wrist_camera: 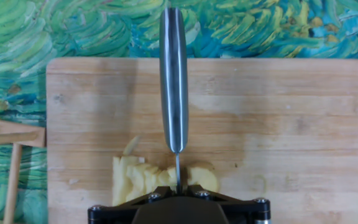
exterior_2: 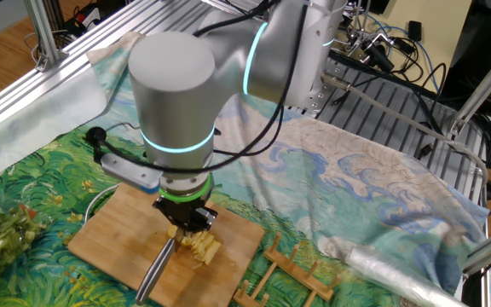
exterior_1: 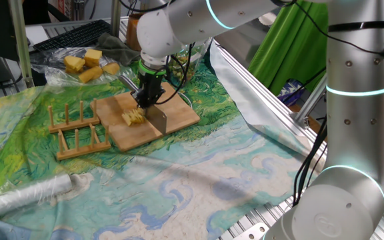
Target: Chop the potatoes
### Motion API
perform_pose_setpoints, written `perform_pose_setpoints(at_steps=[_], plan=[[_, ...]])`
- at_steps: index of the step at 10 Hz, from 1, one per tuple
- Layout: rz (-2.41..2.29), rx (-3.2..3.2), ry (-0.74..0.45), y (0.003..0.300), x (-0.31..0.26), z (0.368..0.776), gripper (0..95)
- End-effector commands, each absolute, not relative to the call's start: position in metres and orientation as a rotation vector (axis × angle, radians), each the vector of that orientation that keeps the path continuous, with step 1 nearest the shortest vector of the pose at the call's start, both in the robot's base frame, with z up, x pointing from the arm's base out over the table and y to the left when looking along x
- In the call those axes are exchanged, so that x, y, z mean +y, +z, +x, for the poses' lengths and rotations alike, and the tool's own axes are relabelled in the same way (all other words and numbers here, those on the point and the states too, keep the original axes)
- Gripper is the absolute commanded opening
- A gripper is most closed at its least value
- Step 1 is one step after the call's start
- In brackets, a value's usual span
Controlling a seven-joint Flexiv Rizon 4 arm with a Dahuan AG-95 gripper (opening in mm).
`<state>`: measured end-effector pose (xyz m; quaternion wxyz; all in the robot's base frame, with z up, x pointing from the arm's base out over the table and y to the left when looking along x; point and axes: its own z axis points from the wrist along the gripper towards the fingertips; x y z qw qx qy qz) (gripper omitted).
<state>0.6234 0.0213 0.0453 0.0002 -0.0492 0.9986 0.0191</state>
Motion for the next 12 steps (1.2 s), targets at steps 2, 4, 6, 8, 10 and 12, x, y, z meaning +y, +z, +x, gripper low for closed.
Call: perform_pose_setpoints(at_steps=[2, 4, 6, 8, 10, 12], plan=[[-0.172, 3.143, 0.025, 0.058, 0.017, 0.624, 0.0], [-0.209, 3.141, 0.011, 0.067, 0.008, 0.629, 0.0], [-0.218, 3.139, 0.010, 0.071, 0.001, 0.633, 0.0], [-0.208, 3.141, 0.011, 0.071, 0.001, 0.632, 0.0], [-0.214, 3.142, 0.008, 0.070, 0.002, 0.633, 0.0], [-0.221, 3.138, 0.010, 0.058, 0.002, 0.634, 0.0]])
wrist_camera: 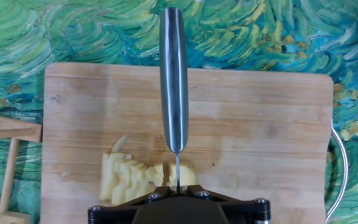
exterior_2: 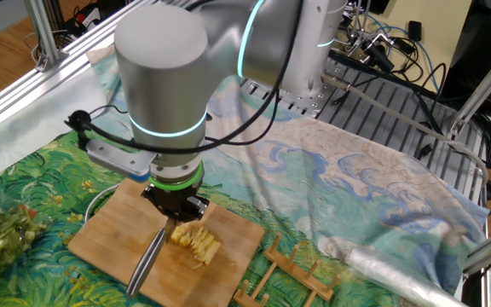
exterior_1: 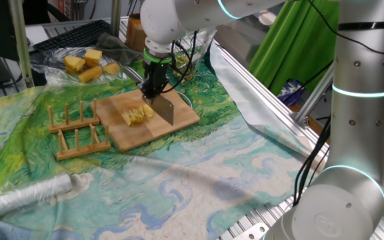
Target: Chop the potatoes
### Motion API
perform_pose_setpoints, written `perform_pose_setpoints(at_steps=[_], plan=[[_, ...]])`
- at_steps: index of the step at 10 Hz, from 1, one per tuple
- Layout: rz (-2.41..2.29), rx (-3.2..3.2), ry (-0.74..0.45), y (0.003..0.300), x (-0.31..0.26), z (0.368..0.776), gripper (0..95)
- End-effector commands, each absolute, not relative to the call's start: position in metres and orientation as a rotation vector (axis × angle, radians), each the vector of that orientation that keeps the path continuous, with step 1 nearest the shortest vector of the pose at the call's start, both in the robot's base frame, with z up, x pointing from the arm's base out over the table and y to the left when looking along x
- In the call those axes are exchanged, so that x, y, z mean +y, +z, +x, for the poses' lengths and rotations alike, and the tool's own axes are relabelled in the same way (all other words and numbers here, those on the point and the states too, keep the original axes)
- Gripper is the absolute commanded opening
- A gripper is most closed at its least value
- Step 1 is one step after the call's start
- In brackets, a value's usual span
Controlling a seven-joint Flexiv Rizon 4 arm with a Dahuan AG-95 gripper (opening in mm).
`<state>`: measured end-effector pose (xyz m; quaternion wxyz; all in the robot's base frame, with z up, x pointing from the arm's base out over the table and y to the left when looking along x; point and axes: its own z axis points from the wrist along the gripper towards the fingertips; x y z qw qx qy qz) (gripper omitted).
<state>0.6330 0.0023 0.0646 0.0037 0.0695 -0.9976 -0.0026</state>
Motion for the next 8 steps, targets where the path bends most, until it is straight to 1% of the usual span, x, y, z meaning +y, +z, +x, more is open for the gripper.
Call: perform_pose_setpoints(at_steps=[1, 3, 4, 6, 8], plan=[[0.224, -3.132, -0.014, 0.052, 0.002, 0.635, 0.0], [0.219, -3.160, -0.055, 0.018, 0.006, 0.640, 0.0], [0.204, -3.166, -0.061, 0.007, 0.011, 0.637, 0.0], [0.205, -3.170, -0.008, 0.007, 0.012, 0.633, 0.0], [0.215, -3.160, -0.012, 0.017, 0.008, 0.635, 0.0]])
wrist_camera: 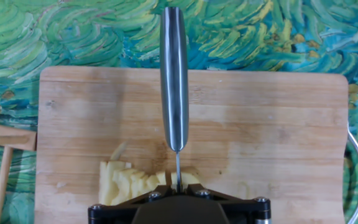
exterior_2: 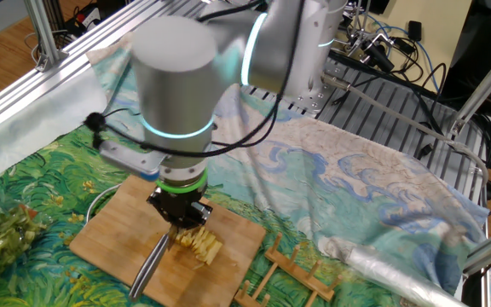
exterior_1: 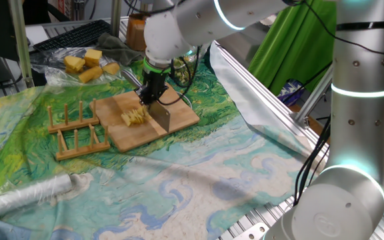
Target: Chop the potatoes
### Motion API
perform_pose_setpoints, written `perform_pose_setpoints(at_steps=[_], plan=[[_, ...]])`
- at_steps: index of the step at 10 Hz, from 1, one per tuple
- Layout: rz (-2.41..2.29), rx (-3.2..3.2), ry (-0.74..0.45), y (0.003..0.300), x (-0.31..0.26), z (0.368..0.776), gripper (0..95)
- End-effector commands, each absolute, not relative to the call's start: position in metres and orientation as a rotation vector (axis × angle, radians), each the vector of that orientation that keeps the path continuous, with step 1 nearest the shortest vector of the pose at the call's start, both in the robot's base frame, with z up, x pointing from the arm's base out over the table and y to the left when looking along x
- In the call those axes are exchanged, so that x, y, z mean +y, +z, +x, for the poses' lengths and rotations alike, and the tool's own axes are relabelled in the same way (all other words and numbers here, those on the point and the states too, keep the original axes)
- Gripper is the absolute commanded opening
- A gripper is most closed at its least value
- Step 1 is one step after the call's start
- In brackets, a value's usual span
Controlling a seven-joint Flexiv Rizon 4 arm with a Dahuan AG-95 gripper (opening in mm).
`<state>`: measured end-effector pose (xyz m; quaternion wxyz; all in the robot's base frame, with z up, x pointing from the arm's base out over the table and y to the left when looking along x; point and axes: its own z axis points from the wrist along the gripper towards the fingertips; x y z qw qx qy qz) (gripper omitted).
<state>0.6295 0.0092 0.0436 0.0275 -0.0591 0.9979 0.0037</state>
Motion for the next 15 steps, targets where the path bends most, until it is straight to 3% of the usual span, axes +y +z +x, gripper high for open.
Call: perform_pose_setpoints(at_steps=[1, 6, 15], plan=[[-0.208, 3.108, 0.027, 0.017, 0.008, 0.634, 0.0], [-0.207, 3.162, -0.017, 0.056, 0.012, 0.629, 0.0], [-0.186, 3.154, -0.006, 0.058, 0.013, 0.627, 0.0]])
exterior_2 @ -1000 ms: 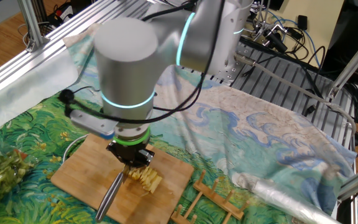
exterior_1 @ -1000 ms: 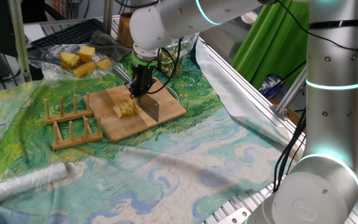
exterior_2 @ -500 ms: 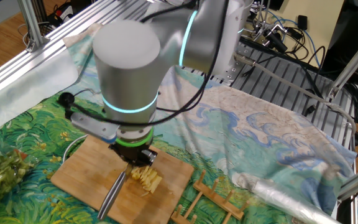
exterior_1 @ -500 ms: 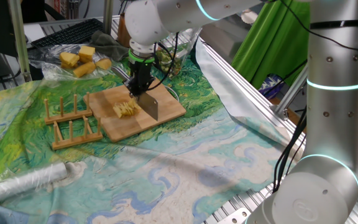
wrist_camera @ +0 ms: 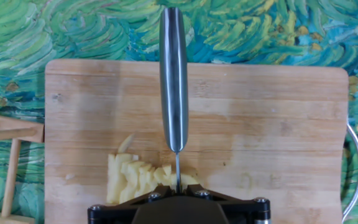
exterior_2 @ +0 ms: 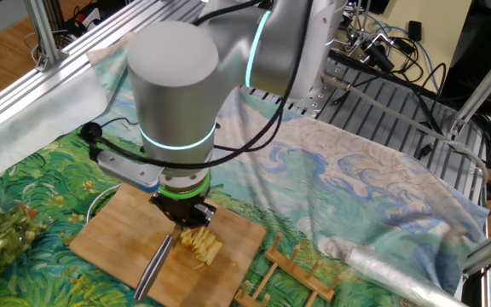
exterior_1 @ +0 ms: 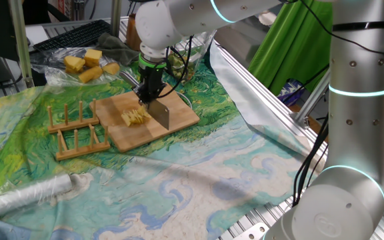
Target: Chop the potatoes
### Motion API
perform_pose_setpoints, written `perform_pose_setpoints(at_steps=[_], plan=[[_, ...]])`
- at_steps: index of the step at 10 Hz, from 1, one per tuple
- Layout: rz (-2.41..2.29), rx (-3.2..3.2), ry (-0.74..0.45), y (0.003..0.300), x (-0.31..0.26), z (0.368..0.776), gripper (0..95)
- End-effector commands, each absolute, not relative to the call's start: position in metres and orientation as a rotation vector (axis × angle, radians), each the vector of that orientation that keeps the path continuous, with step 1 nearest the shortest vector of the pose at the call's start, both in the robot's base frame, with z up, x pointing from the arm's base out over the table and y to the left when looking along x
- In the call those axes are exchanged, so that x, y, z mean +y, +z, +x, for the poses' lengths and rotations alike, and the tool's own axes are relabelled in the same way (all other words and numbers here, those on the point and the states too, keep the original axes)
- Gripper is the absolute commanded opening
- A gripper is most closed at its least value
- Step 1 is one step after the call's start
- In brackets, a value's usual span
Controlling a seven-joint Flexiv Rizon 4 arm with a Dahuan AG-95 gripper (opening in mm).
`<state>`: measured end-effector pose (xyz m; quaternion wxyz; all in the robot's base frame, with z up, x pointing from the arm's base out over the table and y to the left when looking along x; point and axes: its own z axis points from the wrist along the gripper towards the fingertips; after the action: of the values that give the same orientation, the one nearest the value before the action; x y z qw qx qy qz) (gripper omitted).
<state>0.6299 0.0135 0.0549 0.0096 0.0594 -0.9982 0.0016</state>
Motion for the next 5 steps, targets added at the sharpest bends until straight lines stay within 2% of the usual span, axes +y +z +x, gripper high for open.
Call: perform_pose_setpoints(at_steps=[1, 3, 5], plan=[[0.186, -3.117, 0.013, 0.061, 0.012, 0.627, 0.0], [0.195, -3.113, 0.022, 0.063, 0.010, 0.629, 0.0], [0.203, -3.118, 0.011, 0.049, 0.012, 0.630, 0.0]])
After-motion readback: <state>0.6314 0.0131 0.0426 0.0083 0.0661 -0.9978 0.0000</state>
